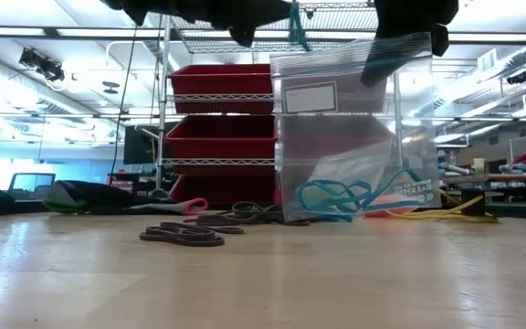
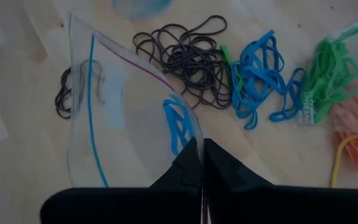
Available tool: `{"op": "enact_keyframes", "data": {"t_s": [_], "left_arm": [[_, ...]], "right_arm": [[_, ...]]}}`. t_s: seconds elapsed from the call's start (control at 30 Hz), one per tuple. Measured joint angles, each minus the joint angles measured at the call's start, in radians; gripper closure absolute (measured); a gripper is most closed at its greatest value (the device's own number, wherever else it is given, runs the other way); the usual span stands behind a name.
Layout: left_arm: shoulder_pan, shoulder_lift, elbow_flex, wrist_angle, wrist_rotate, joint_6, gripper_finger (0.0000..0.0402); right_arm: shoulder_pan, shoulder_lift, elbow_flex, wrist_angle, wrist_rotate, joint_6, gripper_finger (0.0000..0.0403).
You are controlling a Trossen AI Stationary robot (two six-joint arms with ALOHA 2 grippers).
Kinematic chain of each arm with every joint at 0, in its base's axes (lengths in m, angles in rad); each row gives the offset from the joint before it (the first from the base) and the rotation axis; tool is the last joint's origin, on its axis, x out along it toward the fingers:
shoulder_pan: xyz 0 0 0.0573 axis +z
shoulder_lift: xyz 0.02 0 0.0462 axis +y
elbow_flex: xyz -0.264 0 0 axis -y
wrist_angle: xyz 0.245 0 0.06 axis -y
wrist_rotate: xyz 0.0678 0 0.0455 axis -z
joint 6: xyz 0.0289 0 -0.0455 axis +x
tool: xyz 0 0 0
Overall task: Sort rubber bands
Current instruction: Put the blue rubber band into the transparent zip bag
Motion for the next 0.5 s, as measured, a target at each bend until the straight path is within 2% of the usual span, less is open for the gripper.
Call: {"op": "enact_keyframes", "data": {"t_s": [0.23, 0.5], "left_arm": [[-0.071, 0.05, 0.0, 0.114, -0.022, 0.0, 0.0401], [-0.097, 0.109, -0.001, 0.15, -0.057, -0.001, 0.0401]], "right_arm": [[-0.015, 0.0, 0.0, 0.039, -0.022, -0.035, 0.0403], [-0.028, 0.0, 0.0, 0.056, -0.028, -0.053, 0.0403]]}}
